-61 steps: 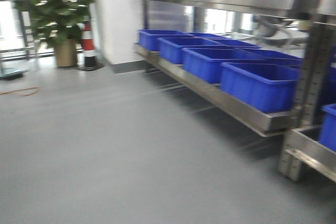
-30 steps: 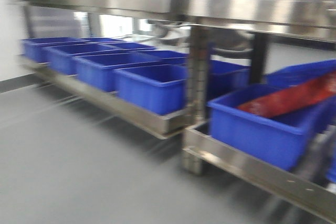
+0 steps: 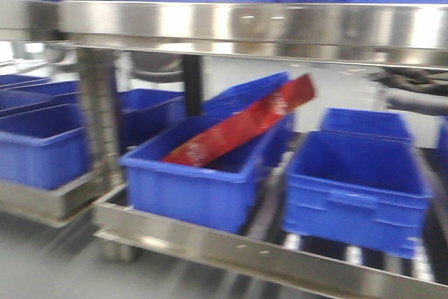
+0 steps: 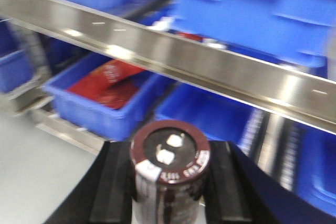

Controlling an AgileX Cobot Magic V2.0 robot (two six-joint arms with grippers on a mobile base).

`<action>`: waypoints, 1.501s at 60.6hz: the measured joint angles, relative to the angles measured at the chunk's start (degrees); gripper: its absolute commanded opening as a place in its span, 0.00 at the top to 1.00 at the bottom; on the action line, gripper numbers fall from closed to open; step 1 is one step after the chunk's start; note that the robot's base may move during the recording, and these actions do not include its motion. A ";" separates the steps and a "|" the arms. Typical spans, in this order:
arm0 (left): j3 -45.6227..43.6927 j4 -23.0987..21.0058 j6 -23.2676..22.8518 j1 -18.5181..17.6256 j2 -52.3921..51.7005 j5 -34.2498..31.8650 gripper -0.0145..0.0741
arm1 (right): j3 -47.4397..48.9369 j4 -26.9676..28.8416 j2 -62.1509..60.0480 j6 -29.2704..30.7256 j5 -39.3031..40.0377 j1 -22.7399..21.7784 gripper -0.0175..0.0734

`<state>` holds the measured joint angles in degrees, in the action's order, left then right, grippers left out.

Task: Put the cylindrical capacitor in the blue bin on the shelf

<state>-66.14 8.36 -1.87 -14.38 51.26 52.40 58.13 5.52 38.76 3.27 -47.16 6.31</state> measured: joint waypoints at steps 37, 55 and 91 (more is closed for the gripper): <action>0.00 0.00 0.00 0.00 0.00 0.00 0.96 | 0.00 0.00 0.00 0.00 0.00 0.00 0.88; 0.00 0.00 0.00 0.00 0.00 0.00 0.96 | 0.00 0.00 0.00 0.00 0.00 0.00 0.88; 0.00 0.00 0.00 0.00 0.00 0.00 0.96 | 0.00 0.00 0.00 0.00 0.00 0.00 0.88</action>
<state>-66.14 8.36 -1.87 -14.38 51.26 52.40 58.13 5.52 38.76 3.27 -47.16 6.31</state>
